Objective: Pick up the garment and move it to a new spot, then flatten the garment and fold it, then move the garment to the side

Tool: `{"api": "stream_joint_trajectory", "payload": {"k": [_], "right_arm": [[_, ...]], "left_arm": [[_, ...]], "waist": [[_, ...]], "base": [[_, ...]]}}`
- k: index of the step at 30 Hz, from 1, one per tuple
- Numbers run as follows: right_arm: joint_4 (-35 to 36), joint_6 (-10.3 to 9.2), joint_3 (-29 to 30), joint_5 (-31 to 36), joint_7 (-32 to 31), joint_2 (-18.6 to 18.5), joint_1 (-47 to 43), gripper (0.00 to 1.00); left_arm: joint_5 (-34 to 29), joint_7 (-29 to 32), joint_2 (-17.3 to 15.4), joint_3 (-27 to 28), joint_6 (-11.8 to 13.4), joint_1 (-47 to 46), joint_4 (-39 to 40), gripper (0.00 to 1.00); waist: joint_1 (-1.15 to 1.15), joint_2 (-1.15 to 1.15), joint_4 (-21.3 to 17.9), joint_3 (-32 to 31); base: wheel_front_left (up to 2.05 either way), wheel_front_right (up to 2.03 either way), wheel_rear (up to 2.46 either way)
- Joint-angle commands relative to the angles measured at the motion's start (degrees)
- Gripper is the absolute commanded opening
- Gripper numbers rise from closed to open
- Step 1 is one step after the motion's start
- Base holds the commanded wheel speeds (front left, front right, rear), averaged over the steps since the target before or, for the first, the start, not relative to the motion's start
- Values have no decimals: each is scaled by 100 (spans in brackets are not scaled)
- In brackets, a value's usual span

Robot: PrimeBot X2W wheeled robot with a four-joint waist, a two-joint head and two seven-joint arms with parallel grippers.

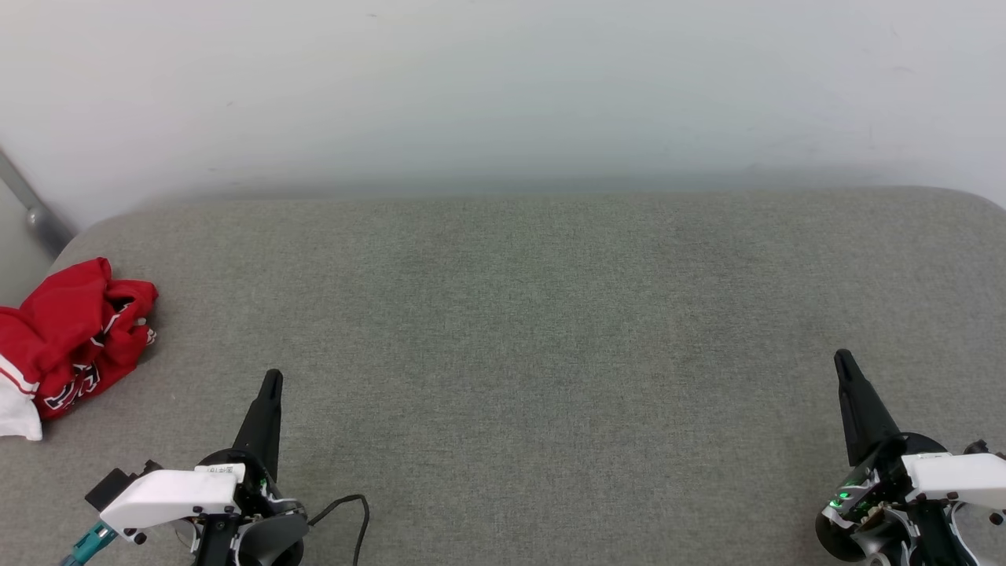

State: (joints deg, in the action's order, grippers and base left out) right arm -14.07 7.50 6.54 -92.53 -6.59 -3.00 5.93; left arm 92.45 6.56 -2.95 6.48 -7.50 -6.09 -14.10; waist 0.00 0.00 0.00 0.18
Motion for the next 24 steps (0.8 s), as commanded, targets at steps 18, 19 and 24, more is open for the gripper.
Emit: {"api": "stream_joint_trajectory", "payload": {"k": [18,19,24], "right_arm": [[-6,-3,-3,26,-4,20,72,0],[-6,-2,-3,26,-4,20,72,0],[-22,1,-2,2,8,0,-15,0]], "left_arm": [[-9,9,10,14,-14,-43,1,0],[-9,9,10,14,-14,-43,1,0],[-2,-8,2,-8,1,9,-22,0]], "waist": [[0,0,0,0],[0,0,0,0],[0,0,0,0]], "base": [[0,0,0],[0,0,0],[0,0,0]]}}
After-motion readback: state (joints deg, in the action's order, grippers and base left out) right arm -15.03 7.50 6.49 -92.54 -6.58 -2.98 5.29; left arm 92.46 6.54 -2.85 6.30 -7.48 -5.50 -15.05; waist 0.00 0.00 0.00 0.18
